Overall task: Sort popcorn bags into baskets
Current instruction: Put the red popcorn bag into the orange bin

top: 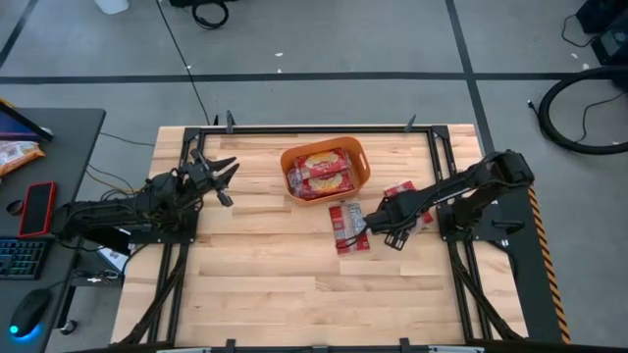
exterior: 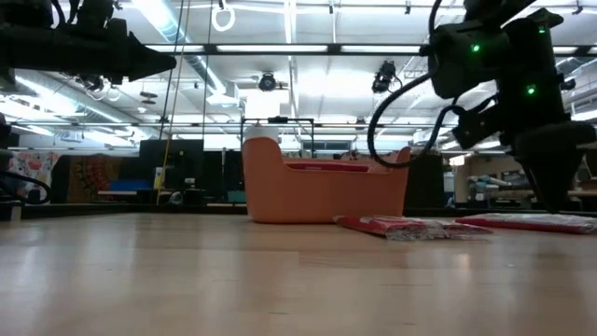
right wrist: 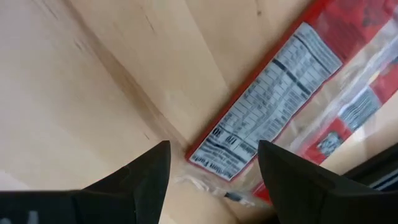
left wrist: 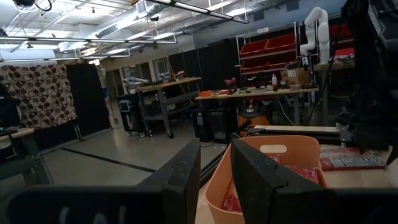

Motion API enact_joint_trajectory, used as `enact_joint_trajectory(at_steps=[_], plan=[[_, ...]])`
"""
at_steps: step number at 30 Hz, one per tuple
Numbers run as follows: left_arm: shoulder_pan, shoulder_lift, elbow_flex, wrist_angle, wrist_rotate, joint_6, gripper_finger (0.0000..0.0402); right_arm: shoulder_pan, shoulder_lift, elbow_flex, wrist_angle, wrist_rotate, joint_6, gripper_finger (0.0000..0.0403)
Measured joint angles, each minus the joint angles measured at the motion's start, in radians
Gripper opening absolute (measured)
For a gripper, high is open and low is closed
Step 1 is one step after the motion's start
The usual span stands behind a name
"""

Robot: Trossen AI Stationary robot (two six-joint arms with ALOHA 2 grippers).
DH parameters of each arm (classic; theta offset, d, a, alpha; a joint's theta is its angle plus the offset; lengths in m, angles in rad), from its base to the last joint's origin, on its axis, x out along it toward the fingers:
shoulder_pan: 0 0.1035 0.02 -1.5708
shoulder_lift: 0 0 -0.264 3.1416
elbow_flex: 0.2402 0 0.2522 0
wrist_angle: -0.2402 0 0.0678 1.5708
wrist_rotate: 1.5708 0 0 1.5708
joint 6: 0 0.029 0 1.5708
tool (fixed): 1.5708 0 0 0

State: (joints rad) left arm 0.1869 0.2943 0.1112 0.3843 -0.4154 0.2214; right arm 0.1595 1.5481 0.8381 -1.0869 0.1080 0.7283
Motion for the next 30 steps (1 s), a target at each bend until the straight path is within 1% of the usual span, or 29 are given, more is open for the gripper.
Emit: enact_joint_trajectory(at_steps=[6, 10, 17, 21, 24, 27, 30], plan=[[0.000, 0.000, 0.000, 0.000, 0.000, 0.000, 0.0094, -0.021, -0.125, -0.059, 0.023, 0.002, 0.082, 0.0247], [0.000, 0.000, 0.000, -0.001, 0.000, 0.000, 0.0094, -0.024, -0.155, -0.095, 0.108, 0.003, 0.142, 0.0247], [0.000, 0.000, 0.000, -0.010, 0.000, -0.001, 0.0094, -0.017, -0.085, -0.085, 0.152, 0.009, 0.134, 0.0247], [0.000, 0.000, 0.000, -0.017, 0.000, -0.001, 0.0094, -0.015, -0.025, -0.025, 0.134, 0.006, 0.121, 0.0247], [0.000, 0.000, 0.000, -0.017, 0.000, -0.001, 0.0094, -0.007, 0.018, 0.030, 0.107, 0.046, 0.095, 0.0247], [0.000, 0.000, 0.000, -0.017, 0.000, -0.001, 0.0094, -0.005, 0.034, 0.060, 0.106, 0.071, 0.076, 0.0247], [0.000, 0.000, 0.000, -0.017, 0.000, -0.001, 0.0094, -0.005, 0.035, 0.069, 0.102, 0.072, 0.063, 0.0247]])
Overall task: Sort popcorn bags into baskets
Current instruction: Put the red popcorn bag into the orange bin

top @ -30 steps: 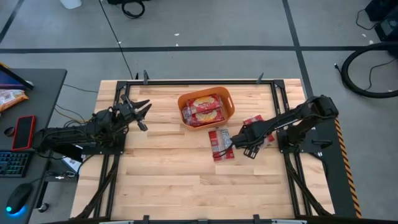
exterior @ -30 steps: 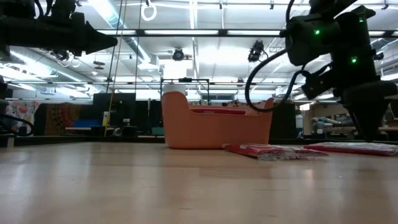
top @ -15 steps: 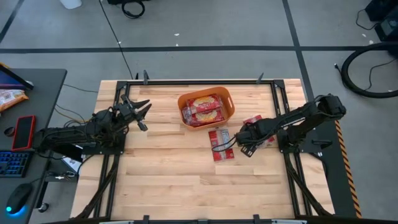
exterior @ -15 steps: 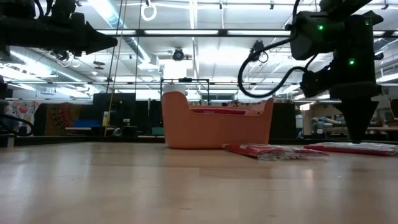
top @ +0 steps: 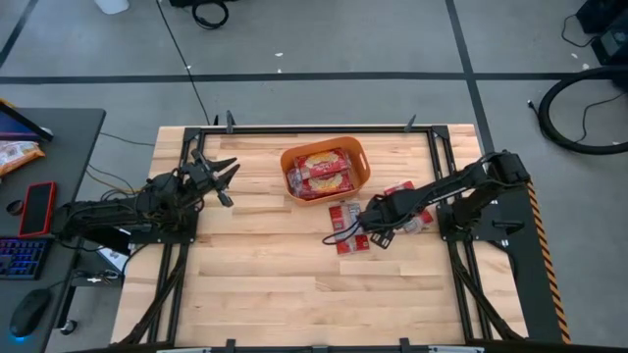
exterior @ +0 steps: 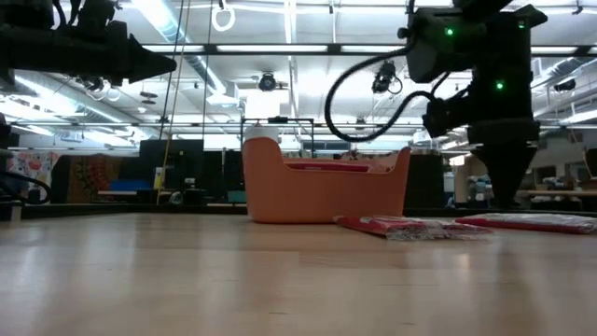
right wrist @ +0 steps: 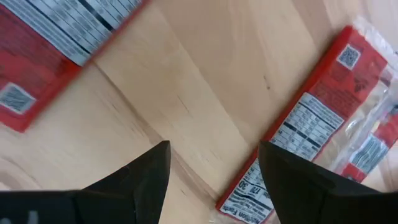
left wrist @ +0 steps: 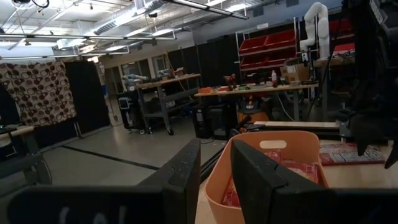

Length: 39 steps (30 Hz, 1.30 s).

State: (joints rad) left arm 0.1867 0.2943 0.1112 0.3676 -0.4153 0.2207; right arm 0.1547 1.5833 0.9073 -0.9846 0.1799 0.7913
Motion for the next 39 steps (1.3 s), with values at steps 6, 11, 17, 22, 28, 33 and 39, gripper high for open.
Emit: enact_joint_trajectory(at_steps=[6, 11, 17, 22, 28, 33, 39], plan=[[0.000, 0.000, 0.000, 0.001, 0.000, 0.000, 0.0094, 0.005, 0.002, 0.062, 0.023, 0.013, -0.022, 0.0247], [0.000, 0.000, 0.000, 0.001, 0.000, 0.000, 0.0094, 0.015, 0.002, 0.116, 0.063, 0.051, -0.065, 0.0247], [0.000, 0.000, 0.000, 0.016, 0.000, 0.000, 0.0094, 0.052, 0.024, 0.161, 0.172, 0.069, -0.170, 0.0247], [0.000, 0.000, 0.000, 0.063, 0.000, -0.019, 0.0094, 0.118, 0.089, 0.174, 0.308, 0.115, -0.426, 0.0247], [0.000, 0.000, 0.000, 0.096, 0.014, -0.112, 0.0094, 0.156, 0.141, 0.174, 0.320, 0.138, -0.531, 0.0247], [0.000, 0.001, 0.000, 0.109, 0.334, -0.150, 0.0094, 0.158, 0.138, 0.169, 0.199, 0.140, -0.498, 0.0245], [0.000, 0.022, 0.000, 0.207, 0.522, -0.150, 0.0094, 0.201, 0.042, 0.083, 0.053, 0.231, -0.328, 0.0238]])
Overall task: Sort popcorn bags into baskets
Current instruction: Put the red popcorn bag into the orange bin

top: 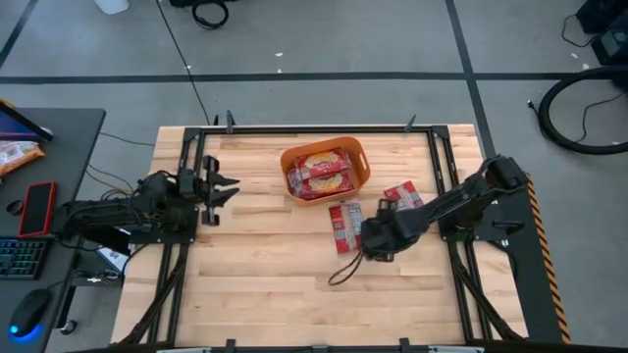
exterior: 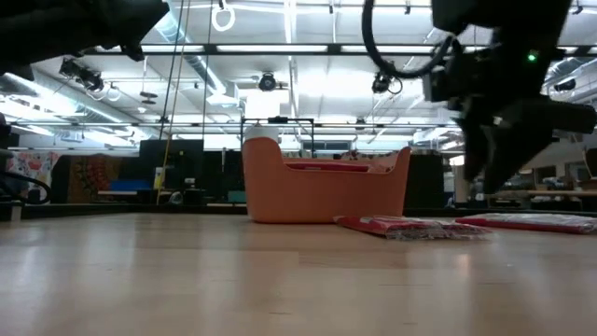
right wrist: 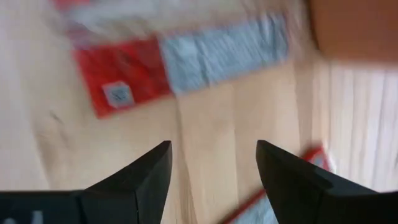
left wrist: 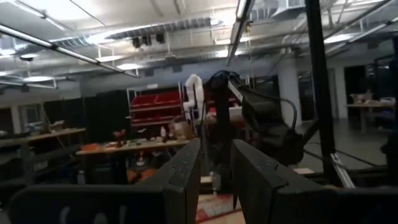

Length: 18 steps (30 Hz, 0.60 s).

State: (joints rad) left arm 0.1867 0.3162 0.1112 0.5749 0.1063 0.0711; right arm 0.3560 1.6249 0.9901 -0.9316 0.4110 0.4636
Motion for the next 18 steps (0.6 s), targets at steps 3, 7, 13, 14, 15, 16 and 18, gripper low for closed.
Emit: enact_joint_trajectory(at_steps=[3, 7, 13, 14, 15, 16, 18], plan=[[0.000, 0.012, 0.000, 0.007, -0.027, 0.001, 0.0094, -0.035, -0.048, -0.081, -0.013, -0.034, 0.150, 0.0236], [0.000, 0.024, 0.000, 0.006, -0.091, 0.001, 0.0094, -0.099, -0.057, -0.146, -0.073, -0.065, 0.306, 0.0236], [0.000, 0.033, 0.000, 0.015, -0.122, 0.008, 0.0094, -0.191, -0.058, -0.174, -0.154, -0.110, 0.461, 0.0236], [0.000, 0.033, 0.000, 0.022, -0.122, 0.014, 0.0094, -0.200, -0.058, -0.179, -0.150, -0.121, 0.470, 0.0236], [0.000, 0.033, 0.000, 0.026, -0.122, 0.018, 0.0094, -0.208, -0.057, -0.181, -0.150, -0.124, 0.479, 0.0236], [0.000, 0.033, 0.000, 0.026, -0.122, 0.019, 0.0094, -0.215, -0.057, -0.183, -0.150, -0.126, 0.487, 0.0236], [0.000, 0.033, 0.000, 0.027, -0.122, 0.019, 0.0094, -0.229, -0.057, -0.183, -0.149, -0.139, 0.510, 0.0236]])
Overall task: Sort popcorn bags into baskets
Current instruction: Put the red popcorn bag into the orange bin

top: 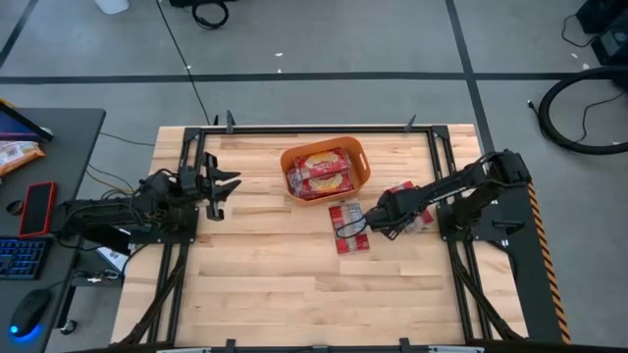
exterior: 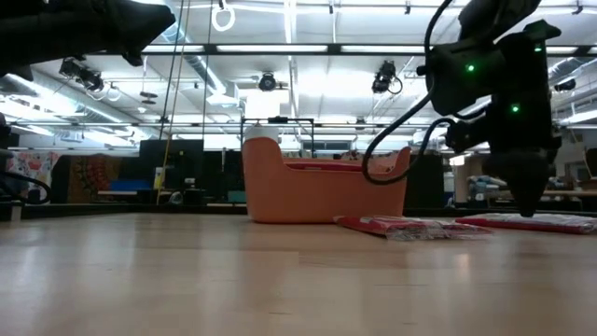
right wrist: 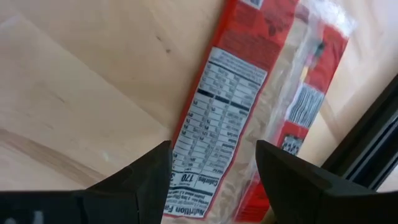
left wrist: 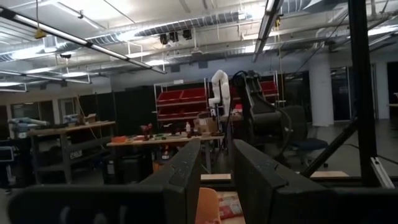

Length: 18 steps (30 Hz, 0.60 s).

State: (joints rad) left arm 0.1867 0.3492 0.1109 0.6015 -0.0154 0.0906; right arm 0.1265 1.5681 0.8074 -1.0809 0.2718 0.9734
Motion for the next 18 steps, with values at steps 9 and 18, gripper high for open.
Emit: enact_joint_trajectory(at_steps=[9, 18], plan=[[0.000, 0.000, 0.000, 0.001, 0.000, 0.000, 0.0094, -0.017, 0.000, -0.045, 0.069, -0.041, 0.044, 0.0236], [0.000, 0.000, 0.000, 0.001, 0.000, 0.001, 0.0094, -0.010, -0.005, -0.104, 0.113, -0.033, -0.001, 0.0218]])
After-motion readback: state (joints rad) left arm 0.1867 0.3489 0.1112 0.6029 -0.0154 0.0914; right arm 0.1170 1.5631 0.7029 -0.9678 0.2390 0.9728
